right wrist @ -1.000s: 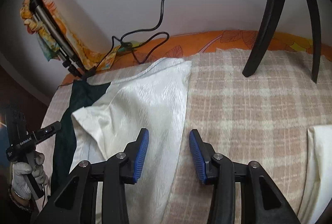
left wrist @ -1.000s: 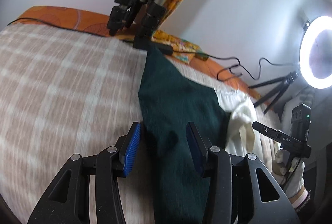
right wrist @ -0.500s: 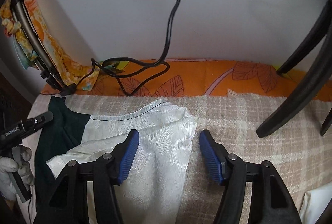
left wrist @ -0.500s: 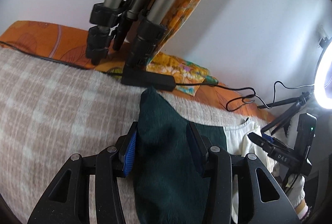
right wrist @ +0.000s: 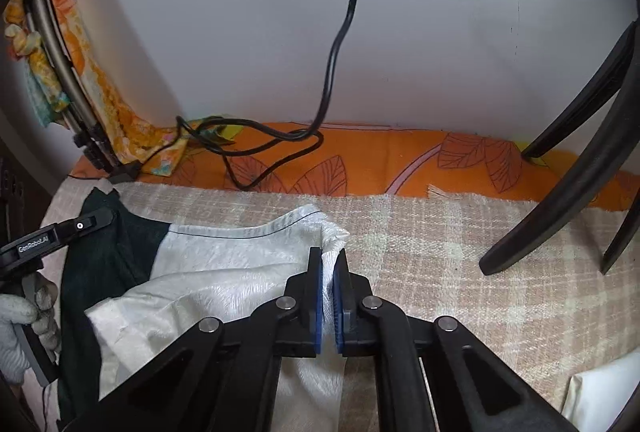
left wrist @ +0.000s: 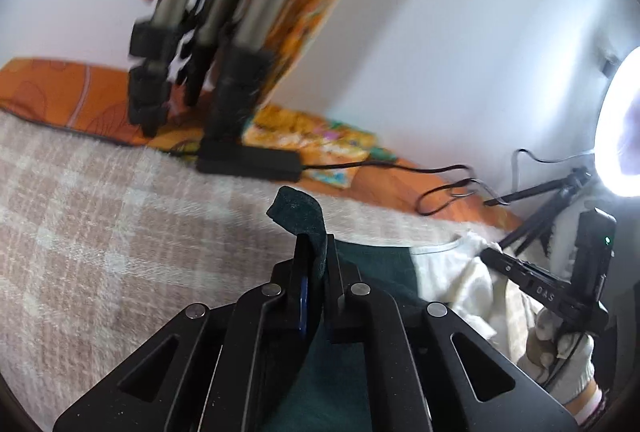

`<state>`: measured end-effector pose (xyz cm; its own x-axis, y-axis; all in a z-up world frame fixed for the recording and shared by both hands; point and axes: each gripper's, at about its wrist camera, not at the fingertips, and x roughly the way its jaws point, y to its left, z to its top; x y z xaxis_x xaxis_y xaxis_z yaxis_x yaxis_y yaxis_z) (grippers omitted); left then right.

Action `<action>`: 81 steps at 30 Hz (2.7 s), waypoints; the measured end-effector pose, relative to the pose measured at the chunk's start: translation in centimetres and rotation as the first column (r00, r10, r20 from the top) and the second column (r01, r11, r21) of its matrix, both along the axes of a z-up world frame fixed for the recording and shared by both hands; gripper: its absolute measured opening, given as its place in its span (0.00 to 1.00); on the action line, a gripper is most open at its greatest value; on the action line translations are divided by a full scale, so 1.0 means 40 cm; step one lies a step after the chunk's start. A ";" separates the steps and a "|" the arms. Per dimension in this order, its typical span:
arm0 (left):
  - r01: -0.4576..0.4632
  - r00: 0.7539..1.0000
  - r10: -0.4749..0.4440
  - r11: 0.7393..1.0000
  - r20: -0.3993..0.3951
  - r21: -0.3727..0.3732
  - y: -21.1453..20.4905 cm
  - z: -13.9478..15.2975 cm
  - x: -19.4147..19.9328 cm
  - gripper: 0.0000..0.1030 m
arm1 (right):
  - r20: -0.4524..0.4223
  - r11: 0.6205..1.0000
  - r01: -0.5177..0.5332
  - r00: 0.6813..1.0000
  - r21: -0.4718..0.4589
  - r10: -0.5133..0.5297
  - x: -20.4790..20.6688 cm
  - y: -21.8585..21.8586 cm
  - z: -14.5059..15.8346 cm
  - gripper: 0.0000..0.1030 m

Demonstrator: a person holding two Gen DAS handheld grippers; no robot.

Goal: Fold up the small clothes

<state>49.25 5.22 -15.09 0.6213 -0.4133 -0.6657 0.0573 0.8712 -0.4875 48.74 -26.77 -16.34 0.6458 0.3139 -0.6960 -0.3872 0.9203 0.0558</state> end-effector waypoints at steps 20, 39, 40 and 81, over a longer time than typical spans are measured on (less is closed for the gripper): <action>0.163 0.966 -0.173 0.984 0.191 0.067 -0.072 0.252 -0.266 0.03 | 0.181 0.979 -0.173 0.972 0.105 0.153 -0.282 -0.056 0.206 0.01; 0.232 0.955 -0.242 0.970 0.172 0.079 -0.065 0.200 -0.660 0.03 | 0.222 0.960 -0.279 0.936 0.001 0.272 -0.714 -0.107 0.117 0.01; 0.236 0.956 -0.246 0.969 0.161 0.079 -0.066 0.184 -0.675 0.03 | 0.219 0.959 -0.282 0.936 -0.006 0.277 -0.735 -0.108 0.103 0.01; 0.274 0.936 -0.320 0.925 0.149 0.262 -0.071 0.149 -0.875 0.10 | 0.169 0.944 -0.315 0.929 -0.100 0.328 -0.926 -0.144 -0.098 0.23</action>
